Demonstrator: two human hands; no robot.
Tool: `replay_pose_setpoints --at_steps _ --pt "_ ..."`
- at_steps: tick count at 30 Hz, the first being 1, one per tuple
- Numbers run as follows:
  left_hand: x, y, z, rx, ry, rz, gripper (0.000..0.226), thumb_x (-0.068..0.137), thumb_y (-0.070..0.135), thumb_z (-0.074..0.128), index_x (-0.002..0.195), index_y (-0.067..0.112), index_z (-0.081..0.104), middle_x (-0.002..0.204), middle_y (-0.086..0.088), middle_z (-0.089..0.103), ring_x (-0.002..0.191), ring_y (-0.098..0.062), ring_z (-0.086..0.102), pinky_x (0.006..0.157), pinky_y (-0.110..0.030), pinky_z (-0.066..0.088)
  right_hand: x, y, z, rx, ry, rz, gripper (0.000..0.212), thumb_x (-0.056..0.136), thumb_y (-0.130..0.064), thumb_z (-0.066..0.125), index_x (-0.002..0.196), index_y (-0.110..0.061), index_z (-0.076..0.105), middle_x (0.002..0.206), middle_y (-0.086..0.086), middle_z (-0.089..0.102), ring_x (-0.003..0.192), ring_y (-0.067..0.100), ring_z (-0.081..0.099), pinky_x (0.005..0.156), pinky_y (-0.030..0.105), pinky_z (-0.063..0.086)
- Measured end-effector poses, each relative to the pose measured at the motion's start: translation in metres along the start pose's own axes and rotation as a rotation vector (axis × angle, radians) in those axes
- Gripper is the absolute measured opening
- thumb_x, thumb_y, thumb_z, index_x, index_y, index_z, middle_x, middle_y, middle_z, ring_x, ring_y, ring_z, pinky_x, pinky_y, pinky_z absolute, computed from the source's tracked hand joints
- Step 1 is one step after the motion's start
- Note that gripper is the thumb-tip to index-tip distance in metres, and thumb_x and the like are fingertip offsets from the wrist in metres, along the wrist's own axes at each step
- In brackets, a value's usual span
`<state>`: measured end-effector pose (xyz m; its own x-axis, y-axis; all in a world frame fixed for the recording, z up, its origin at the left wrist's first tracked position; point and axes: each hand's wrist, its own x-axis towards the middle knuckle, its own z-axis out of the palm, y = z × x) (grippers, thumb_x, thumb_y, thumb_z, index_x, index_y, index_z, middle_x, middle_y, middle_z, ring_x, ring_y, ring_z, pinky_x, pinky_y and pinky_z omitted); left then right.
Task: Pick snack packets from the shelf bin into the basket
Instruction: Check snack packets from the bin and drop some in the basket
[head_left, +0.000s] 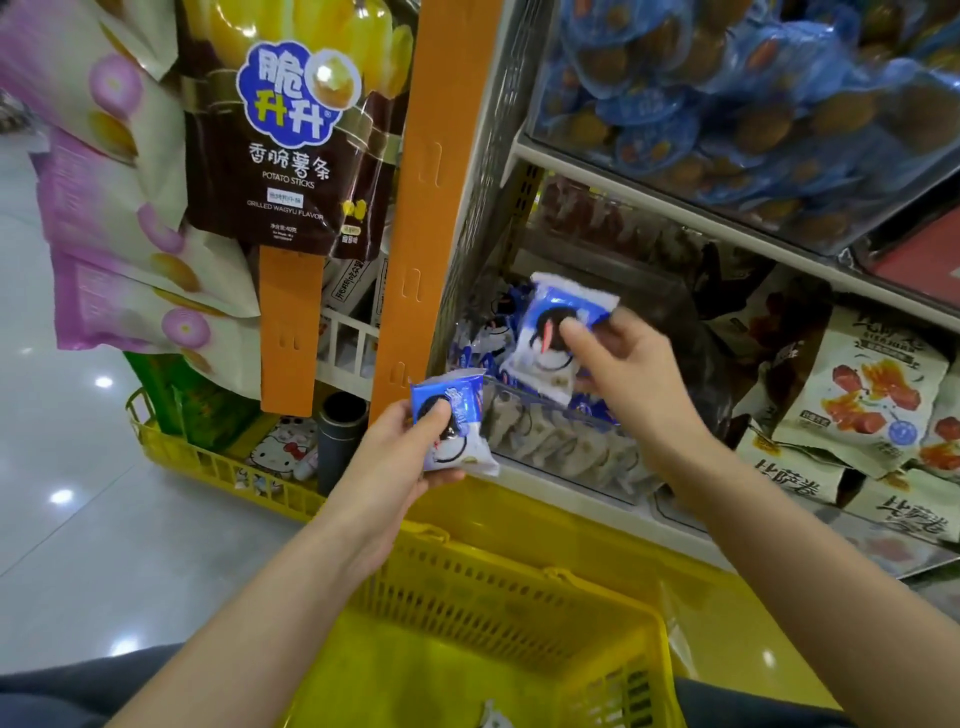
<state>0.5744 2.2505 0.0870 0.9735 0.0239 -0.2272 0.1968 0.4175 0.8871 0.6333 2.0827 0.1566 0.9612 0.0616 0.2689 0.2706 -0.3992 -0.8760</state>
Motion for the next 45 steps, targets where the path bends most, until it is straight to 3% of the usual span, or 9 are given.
replay_pose_setpoints --at_steps 5,11,16,19,28,31,34,41,45 --pt "0.006 0.005 -0.003 0.099 0.111 0.060 0.006 0.095 0.026 0.047 0.095 0.029 0.052 0.112 -0.009 0.060 0.103 -0.022 0.061 0.072 -0.028 0.056 0.079 0.021 0.021 -0.174 0.055 0.265 0.018 0.091 -0.021 0.056 0.100 -0.005 0.051 0.084 0.010 0.060 0.080 0.027 0.063 0.085 0.051 0.051" --pt "0.014 0.008 -0.008 0.134 0.140 0.119 0.007 0.095 0.026 0.047 0.091 0.031 0.051 0.098 0.003 0.061 0.091 -0.009 0.061 0.066 -0.022 0.056 0.113 0.036 0.060 -0.446 -0.072 0.182 0.024 0.089 -0.020 0.060 0.101 0.000 0.057 0.096 0.019 0.065 0.089 0.031 0.064 0.083 0.045 0.052" --pt "0.018 0.008 -0.009 0.152 0.131 0.114 0.006 0.095 0.029 0.047 0.097 0.030 0.052 0.089 0.007 0.065 0.073 0.000 0.063 0.069 -0.022 0.055 0.124 0.045 0.059 -0.602 -0.303 0.292 0.034 0.087 -0.025 0.063 0.061 -0.011 0.047 0.062 0.007 0.058 0.053 0.014 0.056 0.050 0.022 0.049" --pt "0.019 0.007 -0.007 0.178 0.116 0.108 0.014 0.095 0.030 0.047 0.108 0.028 0.051 0.093 0.006 0.064 0.075 0.000 0.064 0.067 -0.019 0.056 0.128 0.048 0.059 -0.709 -0.410 0.285 0.037 0.088 -0.032 0.060 0.061 -0.011 0.047 0.061 0.007 0.052 0.056 0.016 0.051 0.057 0.026 0.045" --pt "0.020 0.004 -0.002 0.226 0.128 0.098 0.026 0.095 0.032 0.047 0.119 0.025 0.048 0.098 0.005 0.063 0.079 -0.001 0.063 0.060 -0.012 0.053 0.126 0.046 0.066 -0.789 -0.383 0.241 0.041 0.090 -0.041 0.055 0.063 -0.012 0.045 0.059 0.003 0.048 0.051 0.012 0.045 0.046 0.023 0.031" --pt "0.019 0.003 0.001 0.221 0.126 0.092 0.024 0.094 0.030 0.048 0.118 0.023 0.049 0.097 0.003 0.064 0.077 -0.003 0.064 0.055 -0.012 0.051 0.117 0.040 0.063 -0.761 -0.313 0.216 0.042 0.094 -0.041 0.047 0.090 -0.002 0.061 0.076 0.014 0.061 0.074 0.025 0.061 0.066 0.031 0.046" --pt "0.017 0.001 0.003 0.233 0.112 0.079 0.025 0.094 0.028 0.049 0.118 0.020 0.049 0.099 -0.001 0.065 0.079 -0.006 0.064 0.055 -0.012 0.052 0.095 0.034 0.051 -0.649 -0.163 0.093 0.041 0.096 -0.034 0.046 0.122 -0.004 0.054 0.107 0.013 0.064 0.103 0.026 0.059 0.082 0.029 0.043" --pt "0.002 -0.016 0.013 0.315 0.042 0.040 0.034 0.093 0.028 0.050 0.126 0.019 0.045 0.114 -0.003 0.062 0.086 -0.002 0.059 0.047 -0.003 0.042 -0.016 0.028 0.029 -0.307 -0.081 -0.222 0.008 0.094 -0.028 0.050 0.100 -0.028 0.055 0.084 -0.019 0.057 0.080 -0.012 0.053 0.067 0.002 0.040" --pt "-0.007 -0.031 0.019 0.373 -0.058 0.052 0.027 0.094 0.021 0.051 0.120 0.016 0.049 0.112 -0.002 0.064 0.088 0.001 0.060 0.056 -0.002 0.043 -0.057 0.048 0.027 -0.187 -0.197 -0.004 0.011 0.089 -0.026 0.058 0.097 -0.022 0.064 0.085 -0.011 0.065 0.076 0.004 0.060 0.072 0.022 0.052"
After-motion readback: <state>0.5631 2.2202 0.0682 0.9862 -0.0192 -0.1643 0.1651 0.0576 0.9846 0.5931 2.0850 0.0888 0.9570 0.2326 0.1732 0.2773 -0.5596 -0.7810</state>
